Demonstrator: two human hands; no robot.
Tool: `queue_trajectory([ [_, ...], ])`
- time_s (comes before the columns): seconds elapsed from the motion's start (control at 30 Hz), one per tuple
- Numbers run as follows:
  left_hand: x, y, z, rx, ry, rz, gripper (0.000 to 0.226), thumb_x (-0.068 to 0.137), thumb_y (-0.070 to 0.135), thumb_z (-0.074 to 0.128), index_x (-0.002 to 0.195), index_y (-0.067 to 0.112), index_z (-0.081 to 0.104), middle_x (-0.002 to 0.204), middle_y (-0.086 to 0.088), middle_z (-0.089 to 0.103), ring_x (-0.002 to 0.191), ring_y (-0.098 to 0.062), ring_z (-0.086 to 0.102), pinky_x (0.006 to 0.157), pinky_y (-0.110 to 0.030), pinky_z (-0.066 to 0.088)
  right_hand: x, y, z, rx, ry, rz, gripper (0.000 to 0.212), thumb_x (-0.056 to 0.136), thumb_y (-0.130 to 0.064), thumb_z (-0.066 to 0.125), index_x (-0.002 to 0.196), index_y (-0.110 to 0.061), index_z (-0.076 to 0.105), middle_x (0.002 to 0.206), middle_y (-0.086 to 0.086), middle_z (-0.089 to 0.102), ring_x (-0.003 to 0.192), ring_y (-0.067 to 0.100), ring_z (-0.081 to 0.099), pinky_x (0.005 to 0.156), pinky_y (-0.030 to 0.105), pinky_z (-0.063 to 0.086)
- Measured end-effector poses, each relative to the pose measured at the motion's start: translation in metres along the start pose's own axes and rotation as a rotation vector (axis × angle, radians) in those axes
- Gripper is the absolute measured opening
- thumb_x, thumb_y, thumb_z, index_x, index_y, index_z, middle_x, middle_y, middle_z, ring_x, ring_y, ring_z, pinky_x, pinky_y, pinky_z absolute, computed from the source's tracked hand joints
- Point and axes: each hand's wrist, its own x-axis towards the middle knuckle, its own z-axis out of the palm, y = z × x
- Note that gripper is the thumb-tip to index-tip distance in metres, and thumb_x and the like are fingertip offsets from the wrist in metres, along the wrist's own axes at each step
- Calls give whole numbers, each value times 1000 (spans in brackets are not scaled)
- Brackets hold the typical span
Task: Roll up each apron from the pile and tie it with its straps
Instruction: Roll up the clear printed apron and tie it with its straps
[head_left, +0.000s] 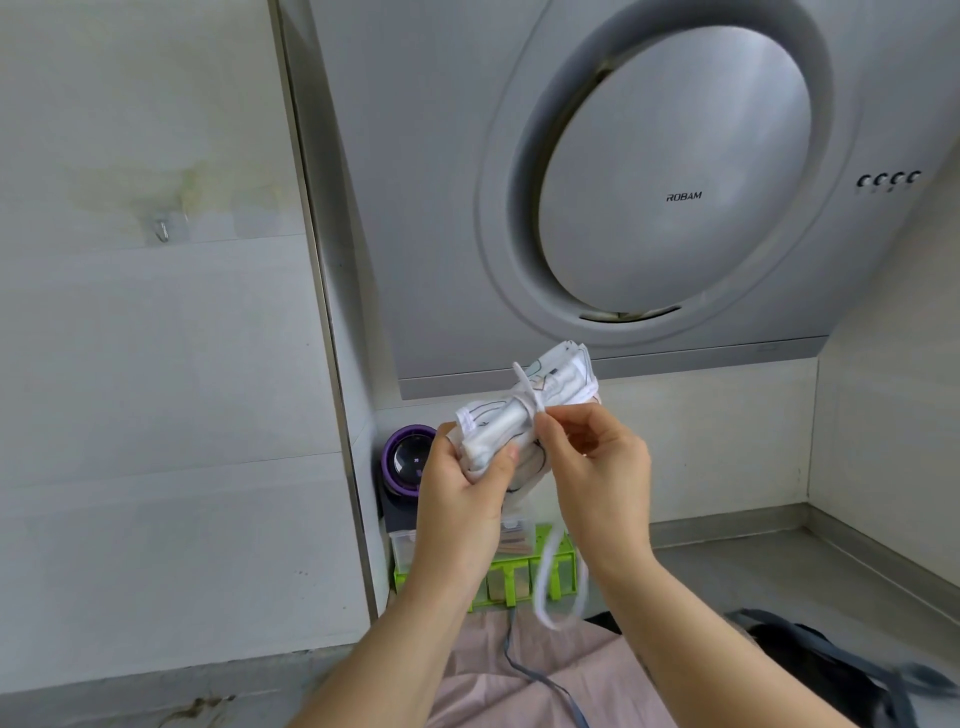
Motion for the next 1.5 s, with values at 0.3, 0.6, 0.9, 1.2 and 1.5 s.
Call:
queue_trajectory([
  [0.3, 0, 0, 0, -5, -2, 25, 21, 89, 11, 64, 101, 27, 58, 92, 10, 69, 85, 1, 65, 71, -11, 47, 8, 5, 3, -94, -38, -112, 14, 86, -9, 67, 81, -22, 70, 78, -5, 68, 69, 4, 59, 63, 10, 45],
  [0.6, 4, 8, -4, 29, 5, 41, 23, 88, 11, 65, 97, 30, 56, 90, 12, 68, 75, 3, 63, 62, -10, 46, 28, 5, 1, -526, -214, -534, 7, 86, -8, 66, 83, -6, 72, 76, 4, 59, 61, 16, 54, 61, 27, 46],
  [0.9, 16, 11, -14, -177, -42, -158, 26, 87, 3, 65, 98, 26, 66, 101, -4, 73, 102, -26, 67, 98, -50, 48, 45, -19, -10, -198, -685, 43, 22, 82, -29, 47, 74, -9, 50, 79, 4, 47, 76, 16, 42, 73, 34, 36],
  [1.2, 23, 19, -14, -402, -76, -341, 33, 89, 1, 60, 122, 6, 58, 114, -17, 68, 111, -31, 63, 105, -51, 42, 45, -22, -11, -426, -499, -378, 8, 85, -16, 70, 93, -17, 67, 73, -4, 63, 66, 12, 55, 64, 18, 46],
  [1.5, 23, 36, -16, -625, -132, -492, 33, 90, 1, 57, 124, 2, 60, 114, -19, 68, 100, -25, 69, 70, -29, 59, 35, -6, -21, -367, -405, -808, 16, 88, -26, 59, 91, -15, 70, 101, -7, 47, 79, 8, 49, 72, 13, 41],
])
